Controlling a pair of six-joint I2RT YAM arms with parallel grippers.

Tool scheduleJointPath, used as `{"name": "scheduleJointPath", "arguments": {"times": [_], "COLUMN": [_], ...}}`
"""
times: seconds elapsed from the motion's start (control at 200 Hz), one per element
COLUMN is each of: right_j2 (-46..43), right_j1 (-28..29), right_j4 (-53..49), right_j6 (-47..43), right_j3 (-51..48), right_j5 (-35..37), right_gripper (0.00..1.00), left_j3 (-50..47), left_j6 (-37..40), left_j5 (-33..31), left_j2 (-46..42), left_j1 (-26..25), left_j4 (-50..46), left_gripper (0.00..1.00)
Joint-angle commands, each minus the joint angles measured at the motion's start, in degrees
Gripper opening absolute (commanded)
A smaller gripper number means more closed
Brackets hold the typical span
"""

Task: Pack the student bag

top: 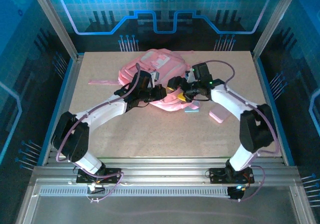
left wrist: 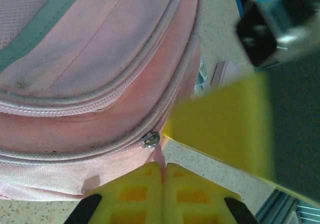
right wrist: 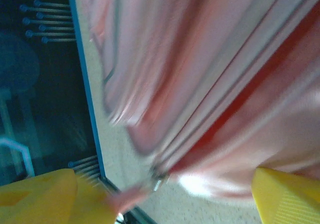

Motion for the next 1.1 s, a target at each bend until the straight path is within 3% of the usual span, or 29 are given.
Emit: {"name": "scheduleJointPath", "arguments": {"times": [0.0,0.05,0.135,0.23,0.385,0.605,0.875,0.981,1.096], "right_j2": [5.3,7.0,7.9,6.8,2.9,0.4,-0.7,-0.5,0.4], "right_j1": [0.1,0.0,0.0,0.0,-0.2,-0.2,-0.3,0.1,0.6], "right_j4": [5.3,6.4,8.2,7.2,5.3,3.8,1.7,1.1,1.5], "right_j6": [4.7,5.8,7.0,6.0,4.4,4.3,2.8,2.0,2.1], "right_j3": [2.8,3.5,3.3,3.0,1.8,1.7,2.8,3.4,4.3], "right_j5": [2.7,2.8,3.5,4.7,5.7,2.6,0.3,0.2,-0.1], "right_gripper": [0.86,0.74,0.29,0.0,0.0,0.0,0.0,0.0,0.0], "left_j3": [-1.9,-3.1,-4.5,-5.4,-8.7,-15.2,-15.9,-14.5,-13.3], "left_j6": [0.4,0.1,0.4,2.6,6.4,9.7,13.5,13.0,10.7], "left_j5": [1.1,0.8,-0.3,-2.7,-8.7,-16.3,-23.0,-20.3,-11.3], "left_j2": [-4.8,-5.3,-5.9,-6.1,-5.9,-5.1,-4.2,-4.9,-5.3], "left_j1": [-1.6,-1.5,-1.5,-1.5,0.5,6.5,16.5,18.4,17.4], "left_j4": [1.7,1.8,1.6,0.6,-0.5,6.3,8.6,8.7,9.6], "left_gripper": [0.0,0.0,0.0,0.0,0.0,0.0,0.0,0.0,0.0]}}
